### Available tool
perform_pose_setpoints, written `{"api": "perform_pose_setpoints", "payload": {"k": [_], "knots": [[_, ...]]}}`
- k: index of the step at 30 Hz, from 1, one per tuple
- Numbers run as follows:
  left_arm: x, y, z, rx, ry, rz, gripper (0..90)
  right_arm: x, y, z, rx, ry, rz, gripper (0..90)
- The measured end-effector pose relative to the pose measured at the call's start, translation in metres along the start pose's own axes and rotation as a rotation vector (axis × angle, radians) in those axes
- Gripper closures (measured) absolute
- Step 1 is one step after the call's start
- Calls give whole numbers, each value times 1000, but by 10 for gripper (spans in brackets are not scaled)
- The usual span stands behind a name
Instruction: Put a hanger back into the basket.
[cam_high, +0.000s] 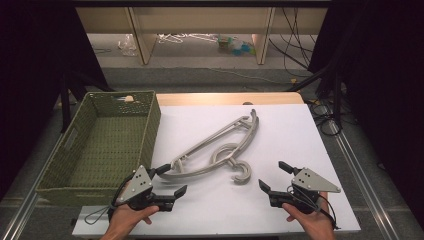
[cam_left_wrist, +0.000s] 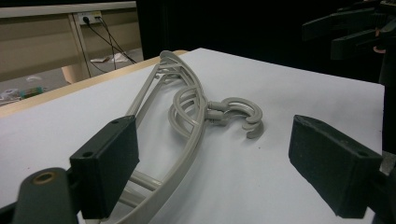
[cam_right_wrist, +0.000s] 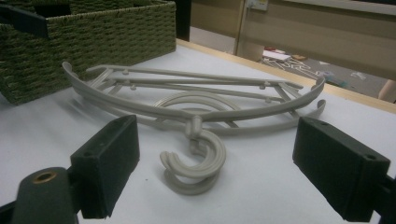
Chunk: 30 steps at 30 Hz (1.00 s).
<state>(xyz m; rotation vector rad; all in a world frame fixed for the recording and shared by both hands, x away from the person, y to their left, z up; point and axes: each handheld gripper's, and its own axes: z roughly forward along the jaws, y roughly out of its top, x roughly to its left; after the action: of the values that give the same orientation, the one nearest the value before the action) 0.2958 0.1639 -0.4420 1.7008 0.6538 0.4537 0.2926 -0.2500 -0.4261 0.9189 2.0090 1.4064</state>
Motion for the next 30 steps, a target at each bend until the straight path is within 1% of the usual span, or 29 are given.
{"api": "perform_pose_setpoints", "payload": {"k": [2, 3, 5, 6, 7, 8, 9, 10, 13, 14, 15, 16, 17, 18, 19, 21, 22, 23, 24, 25, 26, 27, 28, 29, 30], "knots": [[0, 0, 0, 0, 0, 0, 158, 0, 0, 0, 0, 0, 1, 157], [1, 0, 0, 4, -3, 19, 158, 0, 0, 0, 3, -2, -3, 157], [0, 0, 0, 5, -2, 18, 158, 0, 0, 0, 7, 0, -6, 157], [0, 0, 1, 8, 0, 26, 158, -1, 0, 1, -9, -10, -18, 157], [0, 0, 1, 12, -5, 35, 159, -1, 0, 1, -5, -7, -14, 157], [-1, 0, 2, 15, -7, 25, 159, 0, 0, 0, 4, 2, -4, 157], [-2, -1, 2, 19, -6, 25, 159, 0, 0, 1, 4, 1, -6, 157], [-1, 0, 2, 25, -6, 48, 159, 0, -1, 1, 5, 2, -6, 157], [-3, 0, 3, 34, -3, 58, 166, 0, -1, 1, 7, 8, -8, 157], [-3, 0, 3, 38, -2, 55, 167, 0, 0, 1, 13, 3, -9, 158], [-3, 0, 4, 51, -3, 61, 170, 0, 0, 1, 13, 1, -9, 158], [-3, 0, 4, 51, -3, 61, 171, 0, 0, 1, 13, 0, -8, 158], [-3, -1, 6, 47, -2, 52, 171, 0, 0, 1, 13, 0, -8, 158], [-3, -1, 6, 65, -2, 61, 170, -1, -1, 2, 8, 0, -2, 159], [-3, -1, 7, 68, -7, 59, 171, -1, -1, 2, 9, -1, -2, 159], [-3, -1, 10, 89, -14, 45, 171, -1, -1, 1, 16, -4, -5, 159], [-4, 0, 13, 94, -24, 45, 171, -1, -1, 1, 16, 0, -3, 159], [-4, 0, 15, 102, -23, 60, 170, -1, 0, 2, 14, 5, -2, 159], [-4, 0, 15, 102, -23, 60, 170, -1, 0, 2, 14, 5, -2, 159], [-6, 1, 18, 114, -22, 50, 170, 0, 0, 2, 12, 6, -2, 159], [-7, 3, 22, 127, -40, 35, 169, 0, 0, 2, 14, 1, -10, 159], [-7, 3, 22, 127, -40, 35, 167, 0, 0, 2, 14, 1, -10, 159], [-9, 3, 27, 123, -52, 26, 163, 0, 0, 2, 19, 1, -11, 161], [-9, 3, 27, 123, -52, 26, 160, 0, 0, 2, 19, 1, -11, 161], [-9, 4, 30, 120, -59, 15, 160, 0, 0, 3, 21, 7, -6, 161]]}}
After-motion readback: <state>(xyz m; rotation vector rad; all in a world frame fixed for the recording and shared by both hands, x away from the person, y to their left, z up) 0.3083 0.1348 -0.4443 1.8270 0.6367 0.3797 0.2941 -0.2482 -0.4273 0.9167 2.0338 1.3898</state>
